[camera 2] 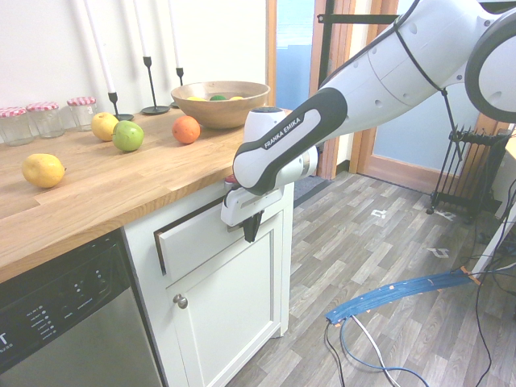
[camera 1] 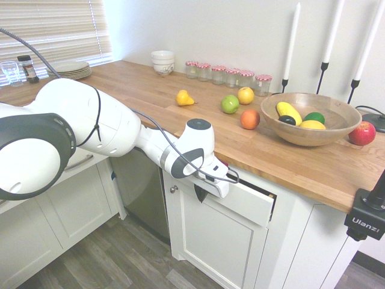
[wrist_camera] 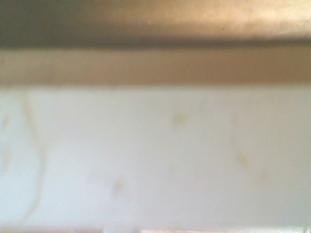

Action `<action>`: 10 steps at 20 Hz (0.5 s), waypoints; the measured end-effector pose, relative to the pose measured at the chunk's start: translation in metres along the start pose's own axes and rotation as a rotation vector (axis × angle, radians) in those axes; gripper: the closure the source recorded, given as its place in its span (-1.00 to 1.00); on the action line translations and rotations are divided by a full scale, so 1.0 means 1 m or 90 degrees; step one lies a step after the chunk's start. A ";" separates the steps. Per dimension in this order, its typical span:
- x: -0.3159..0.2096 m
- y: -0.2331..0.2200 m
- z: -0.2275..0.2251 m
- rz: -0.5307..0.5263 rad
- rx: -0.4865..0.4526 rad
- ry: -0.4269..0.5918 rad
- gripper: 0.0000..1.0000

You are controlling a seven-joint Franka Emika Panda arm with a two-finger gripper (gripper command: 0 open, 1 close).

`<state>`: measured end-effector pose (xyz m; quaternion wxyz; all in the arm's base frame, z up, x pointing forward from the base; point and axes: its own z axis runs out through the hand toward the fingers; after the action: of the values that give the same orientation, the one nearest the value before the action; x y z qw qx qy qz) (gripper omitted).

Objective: Close the drawer

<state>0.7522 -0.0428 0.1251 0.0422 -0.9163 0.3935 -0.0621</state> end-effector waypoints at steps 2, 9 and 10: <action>-0.007 0.005 -0.006 0.001 -0.008 -0.009 1.00; -0.042 0.037 -0.053 0.010 -0.048 -0.065 -1.00; -0.048 0.042 -0.061 0.009 -0.051 -0.069 -1.00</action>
<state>0.6805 -0.0379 0.1759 0.0271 -0.9163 0.3995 0.0039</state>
